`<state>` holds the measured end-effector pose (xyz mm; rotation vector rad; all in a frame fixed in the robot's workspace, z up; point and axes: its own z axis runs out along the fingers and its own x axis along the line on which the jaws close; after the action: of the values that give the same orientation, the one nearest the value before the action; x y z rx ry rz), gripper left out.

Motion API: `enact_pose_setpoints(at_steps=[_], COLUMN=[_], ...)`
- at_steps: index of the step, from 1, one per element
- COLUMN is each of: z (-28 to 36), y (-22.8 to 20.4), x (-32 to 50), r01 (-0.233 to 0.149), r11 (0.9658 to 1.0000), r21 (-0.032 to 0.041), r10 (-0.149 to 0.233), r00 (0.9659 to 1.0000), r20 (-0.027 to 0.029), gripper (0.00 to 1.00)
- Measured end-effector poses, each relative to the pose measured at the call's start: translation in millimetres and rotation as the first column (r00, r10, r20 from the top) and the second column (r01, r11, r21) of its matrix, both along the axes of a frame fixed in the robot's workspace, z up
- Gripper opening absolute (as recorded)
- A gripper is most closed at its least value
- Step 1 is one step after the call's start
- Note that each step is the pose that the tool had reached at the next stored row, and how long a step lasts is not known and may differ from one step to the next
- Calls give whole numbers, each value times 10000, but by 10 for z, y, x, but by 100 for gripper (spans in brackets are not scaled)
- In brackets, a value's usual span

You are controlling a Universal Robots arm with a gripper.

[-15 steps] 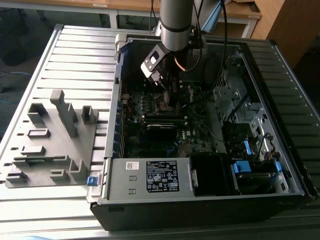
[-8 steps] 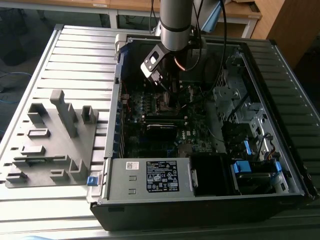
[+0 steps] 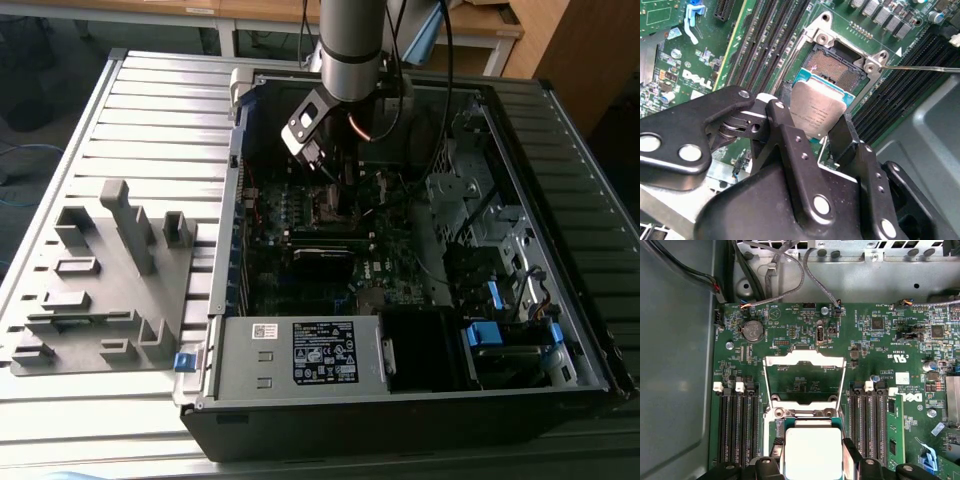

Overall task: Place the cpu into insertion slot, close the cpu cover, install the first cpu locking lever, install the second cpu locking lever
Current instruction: 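Place the cpu into insertion slot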

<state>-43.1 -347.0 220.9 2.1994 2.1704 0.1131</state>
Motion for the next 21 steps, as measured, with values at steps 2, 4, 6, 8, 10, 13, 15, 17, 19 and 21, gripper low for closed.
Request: enact_pose_setpoints(at_steps=[2,4,6,8,10,13,15,17,19,21], z=[0,1,1,1,0,-3,-9,-15,-23,-36], y=[0,-1,2,11,30,39,42,44,44,45], x=[0,0,0,0,0,0,0,0,0,0], r01=[1,-1,1,0,0,0,0,0,-1,-1], r11=[10000,10000,10000,10000,9999,9998,9997,9995,9993,9993], r21=[-49,-59,-82,-92,-105,-199,-254,-325,-375,-378], r10=[-1,1,-1,0,0,0,0,0,1,1], r00=[10000,10000,10000,10000,10000,10000,10000,10000,10000,10000], r20=[-1,-2,-2,-2,-1,-2,-1,-2,-2,-2], gripper=[54,54,54,54,54,54,54,54,54,54])
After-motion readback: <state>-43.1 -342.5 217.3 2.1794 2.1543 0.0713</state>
